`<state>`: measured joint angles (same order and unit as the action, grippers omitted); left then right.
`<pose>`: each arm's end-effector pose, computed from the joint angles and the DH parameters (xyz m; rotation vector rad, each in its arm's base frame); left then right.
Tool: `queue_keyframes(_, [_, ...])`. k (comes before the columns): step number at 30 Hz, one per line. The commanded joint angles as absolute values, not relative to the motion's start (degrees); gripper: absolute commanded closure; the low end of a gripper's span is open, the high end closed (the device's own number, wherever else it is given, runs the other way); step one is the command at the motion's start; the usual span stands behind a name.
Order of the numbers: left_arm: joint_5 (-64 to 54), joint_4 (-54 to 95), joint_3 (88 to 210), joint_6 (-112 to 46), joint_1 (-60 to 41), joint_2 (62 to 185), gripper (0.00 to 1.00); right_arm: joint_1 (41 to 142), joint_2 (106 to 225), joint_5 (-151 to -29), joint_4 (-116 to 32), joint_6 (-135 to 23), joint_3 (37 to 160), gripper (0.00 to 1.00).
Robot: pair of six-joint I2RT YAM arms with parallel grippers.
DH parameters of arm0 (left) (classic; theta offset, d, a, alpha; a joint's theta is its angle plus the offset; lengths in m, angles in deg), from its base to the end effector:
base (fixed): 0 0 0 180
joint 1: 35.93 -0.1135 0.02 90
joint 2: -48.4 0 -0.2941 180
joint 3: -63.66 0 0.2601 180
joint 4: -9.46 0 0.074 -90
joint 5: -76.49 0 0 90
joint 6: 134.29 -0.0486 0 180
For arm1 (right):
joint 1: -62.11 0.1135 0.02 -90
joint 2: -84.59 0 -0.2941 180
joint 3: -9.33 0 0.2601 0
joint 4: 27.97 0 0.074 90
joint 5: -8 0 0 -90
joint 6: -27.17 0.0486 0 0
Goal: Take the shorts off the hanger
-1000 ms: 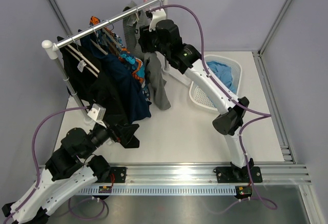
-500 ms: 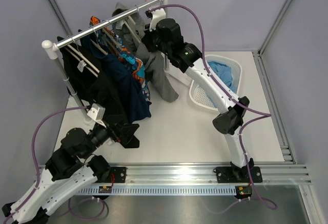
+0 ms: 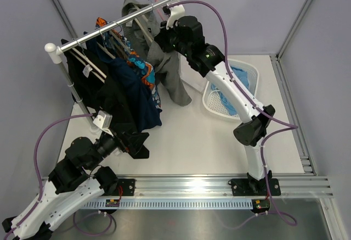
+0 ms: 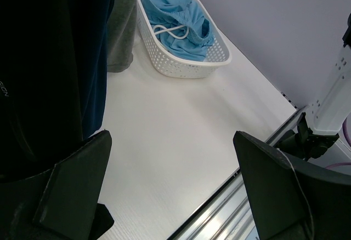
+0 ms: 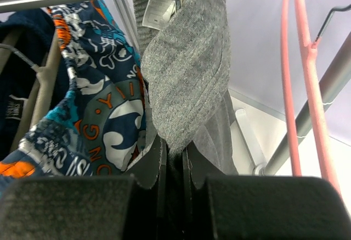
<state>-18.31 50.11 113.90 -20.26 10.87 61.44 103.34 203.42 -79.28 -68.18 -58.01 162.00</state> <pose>0.0460 -0.0430 0.3297 0.2703 1.6830 -0.8712 0.3773 0.3276 0.5024 -0.5006 1.6386 0.5619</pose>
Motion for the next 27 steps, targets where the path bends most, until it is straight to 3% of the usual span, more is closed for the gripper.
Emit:
queue_keyframes(1, [-19.49, 47.23, 114.17, -19.59, 11.00, 60.53, 0.01, 103.15, 197.36, -80.77, -57.30, -58.26, 162.24, 1.00])
queue_keyframes(7, [-19.66, 46.53, 114.78, -19.07, 11.00, 60.88, 0.01, 102.71, 192.80, -81.73, -58.53, -62.38, 155.22, 1.00])
queue_keyframes(17, [-17.56, 43.54, 118.74, -19.42, 11.00, 65.62, 0.02, 97.79, 178.82, -98.34, -65.55, -75.30, 132.65, 1.00])
queue_keyframes(27, [-9.84, 44.68, 124.01, -22.57, 11.00, 72.56, 0.06, 92.44, 167.74, -114.42, -79.79, -86.55, 118.04, 1.00])
